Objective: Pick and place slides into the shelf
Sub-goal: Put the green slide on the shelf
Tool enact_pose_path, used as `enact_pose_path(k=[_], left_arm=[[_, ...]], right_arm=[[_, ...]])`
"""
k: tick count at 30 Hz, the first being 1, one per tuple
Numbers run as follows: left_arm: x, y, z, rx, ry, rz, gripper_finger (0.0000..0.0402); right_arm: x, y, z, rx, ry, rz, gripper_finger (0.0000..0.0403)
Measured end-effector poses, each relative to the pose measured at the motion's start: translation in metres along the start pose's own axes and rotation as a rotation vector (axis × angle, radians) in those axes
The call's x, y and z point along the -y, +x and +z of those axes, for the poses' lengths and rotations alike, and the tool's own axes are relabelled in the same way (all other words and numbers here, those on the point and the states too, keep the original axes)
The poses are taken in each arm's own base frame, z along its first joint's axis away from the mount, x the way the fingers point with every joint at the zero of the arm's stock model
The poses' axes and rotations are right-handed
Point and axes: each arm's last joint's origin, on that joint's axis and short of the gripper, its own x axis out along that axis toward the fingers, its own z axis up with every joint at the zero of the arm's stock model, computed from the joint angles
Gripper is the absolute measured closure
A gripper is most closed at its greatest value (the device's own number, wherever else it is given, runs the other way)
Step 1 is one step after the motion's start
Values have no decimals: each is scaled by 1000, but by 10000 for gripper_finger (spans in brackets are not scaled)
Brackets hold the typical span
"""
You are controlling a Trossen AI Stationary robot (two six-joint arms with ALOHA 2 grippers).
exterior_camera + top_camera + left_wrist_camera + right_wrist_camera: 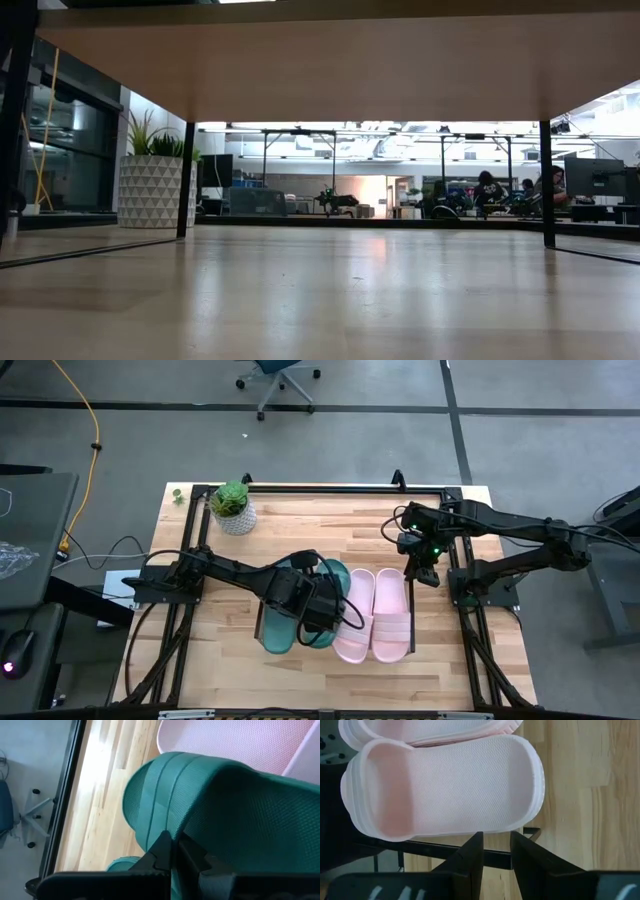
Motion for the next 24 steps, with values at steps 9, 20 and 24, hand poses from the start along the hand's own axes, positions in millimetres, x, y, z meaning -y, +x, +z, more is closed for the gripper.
enact_pose_path(k=[9, 20, 24], left_arm=[[0, 0, 0, -2, 9, -4, 401], [0, 0, 0, 7, 33, 14, 401], [0, 0, 0, 8, 35, 17, 401]], right_arm=[[1, 2, 1, -9, 4, 2, 316], [5, 11, 5, -63, 21, 31, 316], [5, 10, 4, -70, 19, 34, 316]])
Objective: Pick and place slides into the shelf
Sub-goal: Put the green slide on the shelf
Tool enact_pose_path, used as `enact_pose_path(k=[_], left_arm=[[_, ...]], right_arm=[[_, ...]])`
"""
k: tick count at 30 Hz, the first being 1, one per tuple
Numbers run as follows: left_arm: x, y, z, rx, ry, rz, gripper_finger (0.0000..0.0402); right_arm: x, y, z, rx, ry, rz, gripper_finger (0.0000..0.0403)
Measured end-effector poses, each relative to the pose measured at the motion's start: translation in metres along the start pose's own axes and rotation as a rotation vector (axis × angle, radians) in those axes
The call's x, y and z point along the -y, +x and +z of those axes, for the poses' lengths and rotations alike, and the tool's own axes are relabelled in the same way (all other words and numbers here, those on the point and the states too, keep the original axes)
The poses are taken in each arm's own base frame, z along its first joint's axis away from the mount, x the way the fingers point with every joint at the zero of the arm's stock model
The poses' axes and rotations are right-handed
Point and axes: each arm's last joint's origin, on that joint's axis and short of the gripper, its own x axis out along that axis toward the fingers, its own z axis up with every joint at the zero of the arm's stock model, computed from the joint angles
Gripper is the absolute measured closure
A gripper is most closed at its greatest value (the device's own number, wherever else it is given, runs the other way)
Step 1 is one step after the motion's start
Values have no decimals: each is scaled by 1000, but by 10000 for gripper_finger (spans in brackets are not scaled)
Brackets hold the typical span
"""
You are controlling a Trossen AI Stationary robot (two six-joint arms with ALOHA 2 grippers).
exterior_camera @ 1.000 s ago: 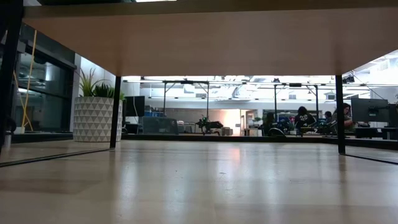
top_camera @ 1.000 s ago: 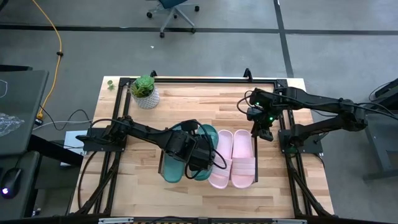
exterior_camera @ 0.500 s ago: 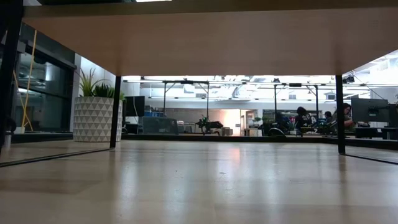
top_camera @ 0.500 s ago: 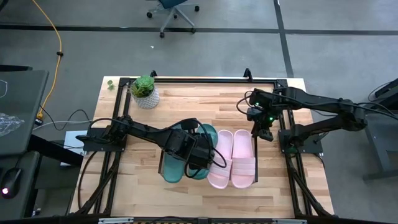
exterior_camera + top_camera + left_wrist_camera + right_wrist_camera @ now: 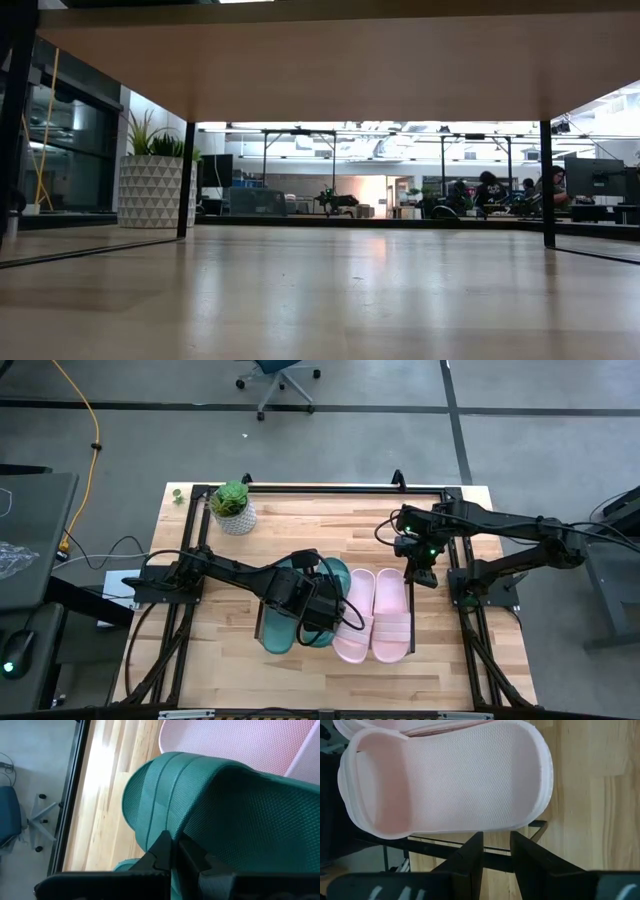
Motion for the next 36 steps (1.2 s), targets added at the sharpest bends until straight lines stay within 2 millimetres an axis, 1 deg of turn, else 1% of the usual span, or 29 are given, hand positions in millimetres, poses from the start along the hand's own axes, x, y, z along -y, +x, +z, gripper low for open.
enact_pose_path(k=[11, 16, 23, 30, 36], left_arm=[[-1, 0, 0, 14, 8, 34, 401], [-1, 0, 0, 12, 7, 27, 401], [0, 0, 0, 9, 8, 21, 401], [6, 11, -5, -40, 27, 13, 401], [8, 15, -7, -52, 34, 25, 402]], right_arm=[[0, 0, -3, -30, 21, 5, 316], [5, 11, -12, -84, 65, 47, 316], [5, 11, -9, -55, 53, 46, 316], [5, 11, -8, -47, 48, 45, 316], [5, 11, -7, -38, 43, 48, 316]])
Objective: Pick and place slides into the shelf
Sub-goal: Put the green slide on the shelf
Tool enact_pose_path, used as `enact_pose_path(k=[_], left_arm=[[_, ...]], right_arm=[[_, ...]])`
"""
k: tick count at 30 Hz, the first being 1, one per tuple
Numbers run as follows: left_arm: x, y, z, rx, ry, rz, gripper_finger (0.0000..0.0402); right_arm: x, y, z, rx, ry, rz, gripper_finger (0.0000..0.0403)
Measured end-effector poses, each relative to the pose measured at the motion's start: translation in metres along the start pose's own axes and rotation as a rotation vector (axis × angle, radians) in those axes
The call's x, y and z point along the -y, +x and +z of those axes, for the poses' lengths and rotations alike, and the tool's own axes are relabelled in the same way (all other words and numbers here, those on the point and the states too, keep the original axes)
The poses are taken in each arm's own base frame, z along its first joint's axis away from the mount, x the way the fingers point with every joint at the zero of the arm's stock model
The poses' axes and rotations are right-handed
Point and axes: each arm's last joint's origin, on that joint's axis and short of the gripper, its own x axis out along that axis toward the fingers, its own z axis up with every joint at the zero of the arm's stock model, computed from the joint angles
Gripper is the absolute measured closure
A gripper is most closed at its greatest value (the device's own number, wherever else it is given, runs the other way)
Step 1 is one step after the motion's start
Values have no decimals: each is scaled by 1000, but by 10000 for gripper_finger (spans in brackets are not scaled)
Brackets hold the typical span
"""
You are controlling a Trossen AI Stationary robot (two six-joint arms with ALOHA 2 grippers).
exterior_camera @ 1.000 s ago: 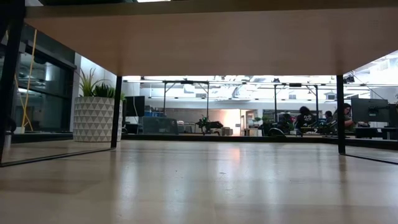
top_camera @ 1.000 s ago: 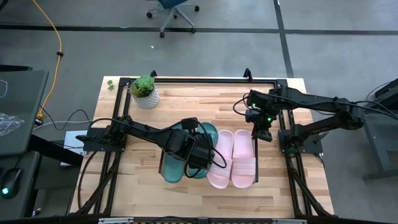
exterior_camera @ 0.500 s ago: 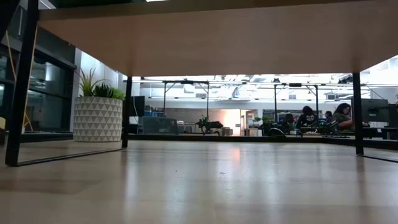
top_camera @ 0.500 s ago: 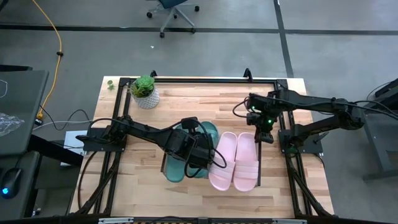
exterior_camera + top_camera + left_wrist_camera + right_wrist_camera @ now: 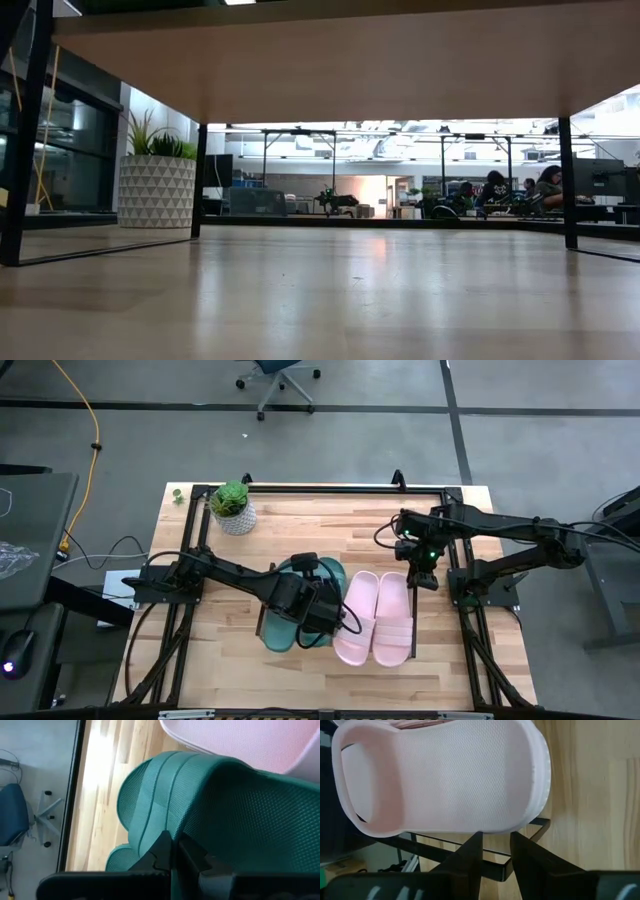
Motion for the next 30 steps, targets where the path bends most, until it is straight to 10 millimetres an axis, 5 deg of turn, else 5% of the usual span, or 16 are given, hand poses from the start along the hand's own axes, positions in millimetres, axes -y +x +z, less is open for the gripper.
enact_pose_path(k=[16, 30], left_arm=[[2, 1, -1, -30, 110, -66, 387], [0, 2, -1, -51, 41, -78, 230]], right_arm=[[0, 0, 0, 2, -1, 3, 316], [0, 0, 1, 7, -4, 6, 316]])
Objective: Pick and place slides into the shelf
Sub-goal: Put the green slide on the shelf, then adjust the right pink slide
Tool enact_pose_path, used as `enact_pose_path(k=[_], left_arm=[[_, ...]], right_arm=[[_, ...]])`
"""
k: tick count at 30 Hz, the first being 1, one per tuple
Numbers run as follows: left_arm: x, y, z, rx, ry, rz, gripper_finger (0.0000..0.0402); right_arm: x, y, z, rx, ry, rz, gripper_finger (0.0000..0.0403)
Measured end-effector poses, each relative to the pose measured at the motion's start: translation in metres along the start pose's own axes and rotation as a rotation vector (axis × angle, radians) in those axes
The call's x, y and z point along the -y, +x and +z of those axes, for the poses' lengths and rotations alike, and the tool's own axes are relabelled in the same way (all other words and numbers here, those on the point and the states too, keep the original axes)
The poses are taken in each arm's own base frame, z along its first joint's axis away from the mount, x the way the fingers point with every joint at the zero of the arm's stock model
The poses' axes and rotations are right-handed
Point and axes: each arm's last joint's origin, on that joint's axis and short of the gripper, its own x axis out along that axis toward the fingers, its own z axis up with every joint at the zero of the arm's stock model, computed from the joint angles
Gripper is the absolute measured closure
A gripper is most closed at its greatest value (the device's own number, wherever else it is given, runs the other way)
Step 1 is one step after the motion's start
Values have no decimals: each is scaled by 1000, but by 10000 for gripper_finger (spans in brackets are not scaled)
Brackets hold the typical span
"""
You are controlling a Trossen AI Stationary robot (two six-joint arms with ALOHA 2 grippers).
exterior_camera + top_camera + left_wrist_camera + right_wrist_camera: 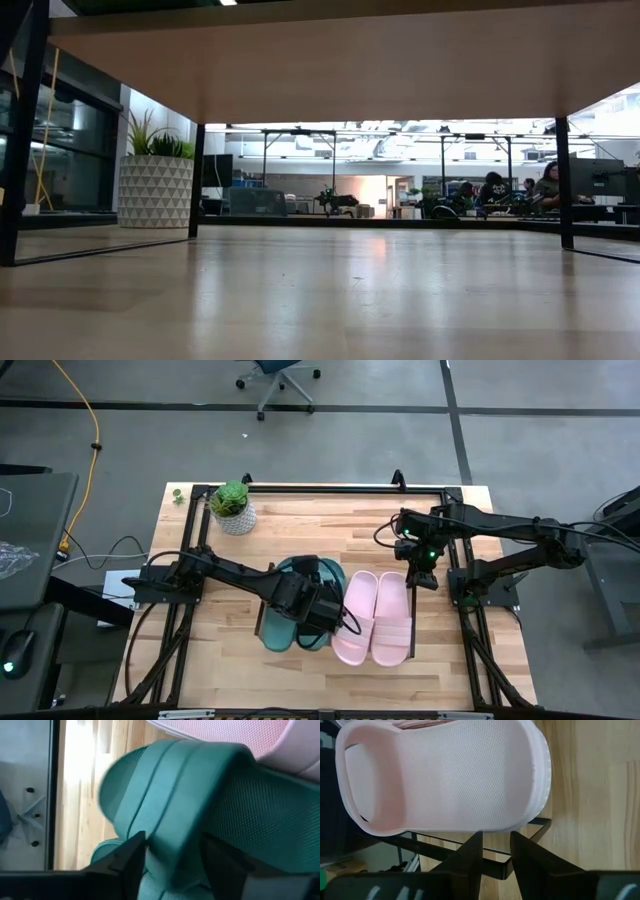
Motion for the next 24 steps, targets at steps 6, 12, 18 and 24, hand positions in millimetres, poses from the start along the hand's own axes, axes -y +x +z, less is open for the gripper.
enact_pose_path(k=[6, 12, 18, 24], left_arm=[[-9, -4, 4, 19, -34, -12, 163], [-21, -13, 9, 82, -41, 27, 141], [-40, -27, 5, 120, -77, 50, 157], [-44, -36, 1, 134, -104, 20, 184]], right_arm=[[0, 0, 0, 0, 0, 1, 316], [0, 0, 0, 3, -2, 1, 316], [0, 0, 1, 7, -4, 2, 316], [0, 0, 1, 9, -3, 2, 316]])
